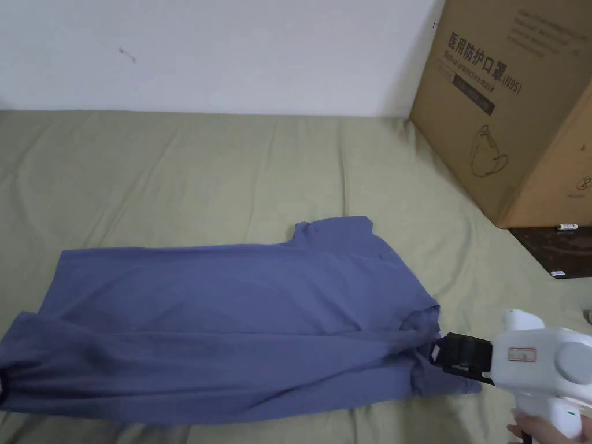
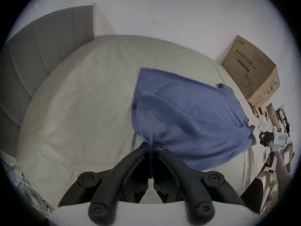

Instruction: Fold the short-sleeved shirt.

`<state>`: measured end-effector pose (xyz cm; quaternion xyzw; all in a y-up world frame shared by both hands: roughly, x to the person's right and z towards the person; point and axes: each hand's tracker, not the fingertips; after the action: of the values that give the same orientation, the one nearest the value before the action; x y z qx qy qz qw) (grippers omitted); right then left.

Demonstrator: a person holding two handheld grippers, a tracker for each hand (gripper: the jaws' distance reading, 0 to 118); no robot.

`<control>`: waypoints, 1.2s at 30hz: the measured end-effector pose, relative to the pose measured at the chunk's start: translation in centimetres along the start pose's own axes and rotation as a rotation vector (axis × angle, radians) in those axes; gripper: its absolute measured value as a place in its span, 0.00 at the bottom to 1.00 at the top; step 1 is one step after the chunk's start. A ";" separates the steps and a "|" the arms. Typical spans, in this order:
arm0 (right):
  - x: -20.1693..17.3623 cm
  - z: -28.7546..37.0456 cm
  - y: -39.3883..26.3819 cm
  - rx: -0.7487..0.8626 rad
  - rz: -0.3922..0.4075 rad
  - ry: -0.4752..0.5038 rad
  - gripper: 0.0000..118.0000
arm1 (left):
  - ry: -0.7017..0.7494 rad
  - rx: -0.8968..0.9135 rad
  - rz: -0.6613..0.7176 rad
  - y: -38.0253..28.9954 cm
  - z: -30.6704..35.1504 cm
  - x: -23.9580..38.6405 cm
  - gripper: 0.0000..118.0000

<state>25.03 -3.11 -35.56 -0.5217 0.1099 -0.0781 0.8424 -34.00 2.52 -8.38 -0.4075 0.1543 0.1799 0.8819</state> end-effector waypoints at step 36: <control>1.4 11.0 -11.5 -0.109 0.189 -0.036 1.00 | -0.138 -0.114 0.237 -8.5 8.1 -4.2 1.00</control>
<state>29.09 0.97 -20.62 -0.5553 0.1473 0.0170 0.8183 -32.97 2.92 4.05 -0.4224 0.1300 0.3189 0.8384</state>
